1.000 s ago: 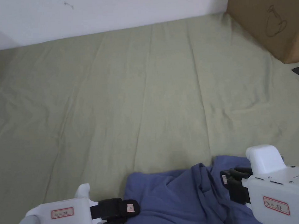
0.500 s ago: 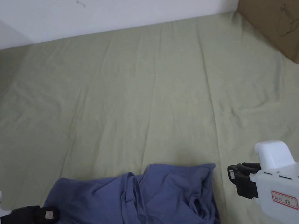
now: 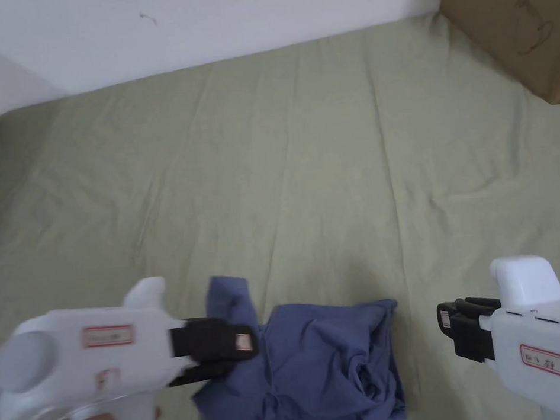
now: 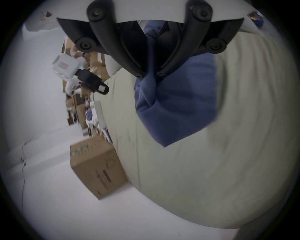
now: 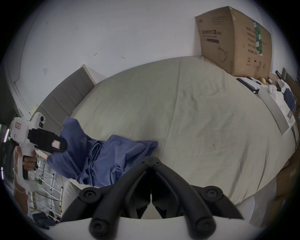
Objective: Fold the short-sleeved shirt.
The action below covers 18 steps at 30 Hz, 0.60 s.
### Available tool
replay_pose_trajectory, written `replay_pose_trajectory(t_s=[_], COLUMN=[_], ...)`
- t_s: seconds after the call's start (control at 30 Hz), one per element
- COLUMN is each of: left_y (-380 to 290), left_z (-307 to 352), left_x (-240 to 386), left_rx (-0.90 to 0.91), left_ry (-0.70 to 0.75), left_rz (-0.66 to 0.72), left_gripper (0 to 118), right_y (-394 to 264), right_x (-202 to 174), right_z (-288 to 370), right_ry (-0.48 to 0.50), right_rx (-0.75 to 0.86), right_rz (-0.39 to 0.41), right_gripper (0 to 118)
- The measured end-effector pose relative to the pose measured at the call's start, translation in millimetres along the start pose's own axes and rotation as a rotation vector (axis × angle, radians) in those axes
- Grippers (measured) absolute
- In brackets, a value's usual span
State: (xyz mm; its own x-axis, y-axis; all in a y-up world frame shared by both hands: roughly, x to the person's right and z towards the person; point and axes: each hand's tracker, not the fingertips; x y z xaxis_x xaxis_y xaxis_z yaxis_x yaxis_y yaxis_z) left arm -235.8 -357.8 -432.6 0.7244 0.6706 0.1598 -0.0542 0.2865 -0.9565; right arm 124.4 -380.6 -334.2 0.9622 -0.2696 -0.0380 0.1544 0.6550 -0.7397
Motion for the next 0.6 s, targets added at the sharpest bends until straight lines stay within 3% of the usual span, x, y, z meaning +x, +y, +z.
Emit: replay_pose_trajectory(t_s=[0.17,0.33,0.37,0.47,0.5,0.6], left_y=[5,6,7,10,10,12], left_z=[-89,-131,-136,-142,-138,-112], left_x=[22,41,40,41,41,39], left_rx=[-0.133,-0.218,-0.215,-0.207,-0.199,-0.116], left_ry=[0.019,-0.018,-0.01,0.028,0.038,-0.044], left_rz=[0.012,-0.043,-0.059,-0.053,-0.041,-0.032], left_gripper=[7,10,17,87,98,98], right_y=[-3,-9,-10,-14,-14,-16], right_x=[20,38,41,45,45,44], right_z=[14,20,20,19,19,18], right_ry=[-0.027,-0.061,-0.067,-0.076,-0.075,-0.071], right_rx=[0.021,0.018,0.014,0.004,0.002,-0.007], right_rz=[-0.032,-0.075,-0.08,-0.092,-0.093,-0.085], right_gripper=[0,0,0,0,0,0])
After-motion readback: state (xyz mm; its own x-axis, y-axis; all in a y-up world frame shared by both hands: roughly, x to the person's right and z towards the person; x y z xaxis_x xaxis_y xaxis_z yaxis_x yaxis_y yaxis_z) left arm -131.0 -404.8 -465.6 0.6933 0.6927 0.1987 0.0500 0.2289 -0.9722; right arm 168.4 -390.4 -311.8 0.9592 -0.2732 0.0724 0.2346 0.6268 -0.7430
